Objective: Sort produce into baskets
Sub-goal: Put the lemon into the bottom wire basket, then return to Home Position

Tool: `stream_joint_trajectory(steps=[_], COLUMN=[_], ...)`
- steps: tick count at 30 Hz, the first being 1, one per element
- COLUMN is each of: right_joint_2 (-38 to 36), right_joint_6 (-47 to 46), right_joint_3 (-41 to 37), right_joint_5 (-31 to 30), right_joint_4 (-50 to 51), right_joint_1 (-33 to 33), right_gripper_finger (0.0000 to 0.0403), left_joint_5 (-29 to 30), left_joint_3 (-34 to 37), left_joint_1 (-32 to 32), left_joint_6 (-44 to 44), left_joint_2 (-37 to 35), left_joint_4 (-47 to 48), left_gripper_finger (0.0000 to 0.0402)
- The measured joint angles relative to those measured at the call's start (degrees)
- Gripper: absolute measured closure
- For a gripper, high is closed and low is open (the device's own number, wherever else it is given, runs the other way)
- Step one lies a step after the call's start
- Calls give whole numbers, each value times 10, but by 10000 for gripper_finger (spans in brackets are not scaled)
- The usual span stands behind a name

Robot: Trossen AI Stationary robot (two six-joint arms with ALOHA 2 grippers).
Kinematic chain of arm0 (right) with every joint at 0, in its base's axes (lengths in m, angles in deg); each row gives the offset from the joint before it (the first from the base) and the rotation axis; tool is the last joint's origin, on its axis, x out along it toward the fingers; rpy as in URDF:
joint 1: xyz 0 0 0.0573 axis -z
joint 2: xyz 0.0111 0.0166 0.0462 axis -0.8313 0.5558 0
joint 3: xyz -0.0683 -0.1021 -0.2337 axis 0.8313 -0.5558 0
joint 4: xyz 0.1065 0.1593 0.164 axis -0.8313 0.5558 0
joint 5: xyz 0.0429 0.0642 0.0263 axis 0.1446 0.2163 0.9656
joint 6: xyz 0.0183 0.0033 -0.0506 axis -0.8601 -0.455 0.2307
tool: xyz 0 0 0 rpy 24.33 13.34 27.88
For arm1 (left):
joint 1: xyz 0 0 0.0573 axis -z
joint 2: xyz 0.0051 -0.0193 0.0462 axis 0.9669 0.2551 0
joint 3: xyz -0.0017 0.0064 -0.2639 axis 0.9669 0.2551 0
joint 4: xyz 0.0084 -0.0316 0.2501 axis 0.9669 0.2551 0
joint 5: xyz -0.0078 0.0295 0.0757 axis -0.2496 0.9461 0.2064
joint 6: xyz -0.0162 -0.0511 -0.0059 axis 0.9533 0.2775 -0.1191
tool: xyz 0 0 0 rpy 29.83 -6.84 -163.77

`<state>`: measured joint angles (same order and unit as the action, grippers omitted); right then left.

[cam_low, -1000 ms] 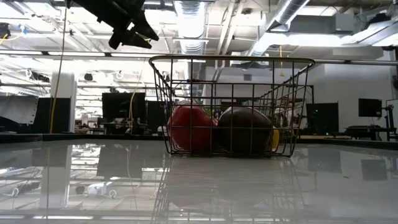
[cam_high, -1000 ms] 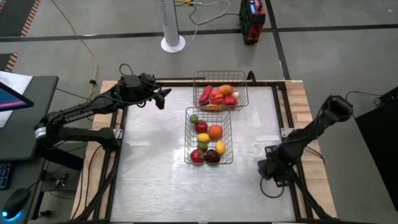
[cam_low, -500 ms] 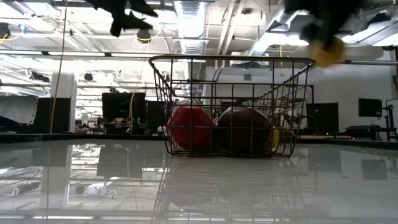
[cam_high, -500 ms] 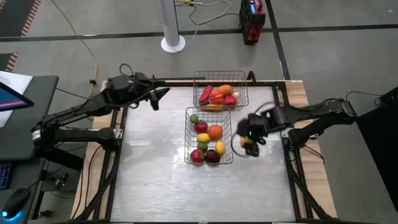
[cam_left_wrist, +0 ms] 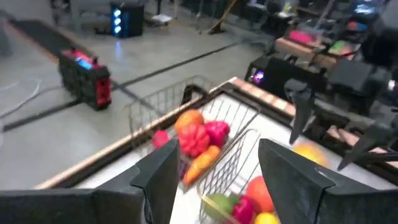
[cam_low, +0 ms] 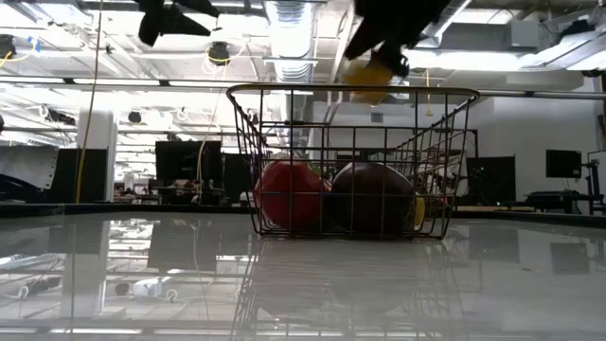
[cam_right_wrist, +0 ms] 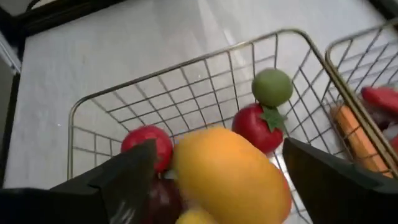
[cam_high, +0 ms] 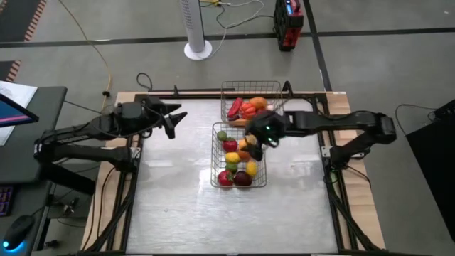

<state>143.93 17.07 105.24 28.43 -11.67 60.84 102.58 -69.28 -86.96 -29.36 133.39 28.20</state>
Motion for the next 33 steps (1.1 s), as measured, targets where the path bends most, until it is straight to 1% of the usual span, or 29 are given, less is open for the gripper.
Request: stream_joint_trajectory(steps=[3,6,8,10,12,14,17,21,24,27,29,30,33], right_joint_2=[18,10,-8,-38,-77,-118,-184,-255,-302,-360,-406,-431,-510], right_joint_6=[-21,10,40,52,46,30,-16,-87,-137,-144,-150,-150,-167], right_joint_3=[25,41,40,31,7,-35,-119,-221,-268,-294,-311,-321,-363], right_joint_5=[45,61,57,51,51,51,52,69,83,99,111,114,124], right_joint_4=[-15,-12,-8,7,-4,-26,-99,-193,-225,-223,-224,-223,-238], right_joint_1=[27,43,48,58,68,74,80,80,81,84,92,97,118], right_gripper_finger=[9,15,20,21,22,22,22,22,22,22,23,24,31], left_joint_5=[49,124,185,231,247,236,208,205,179,132,110,105,87], left_joint_3=[34,85,126,169,214,259,322,392,443,484,489,488,488], left_joint_1=[36,77,99,118,133,147,159,160,159,159,159,159,159], left_joint_6=[20,56,86,131,164,165,127,115,106,103,115,124,146], left_joint_2=[-18,-51,-77,-111,-145,-180,-224,-280,-326,-375,-407,-421,-448], left_joint_4=[2,-24,-44,-75,-115,-166,-235,-310,-377,-430,-417,-394,-353], left_gripper_finger=[198,198,198,198,198,198,198,198,198,198,198,198,198])
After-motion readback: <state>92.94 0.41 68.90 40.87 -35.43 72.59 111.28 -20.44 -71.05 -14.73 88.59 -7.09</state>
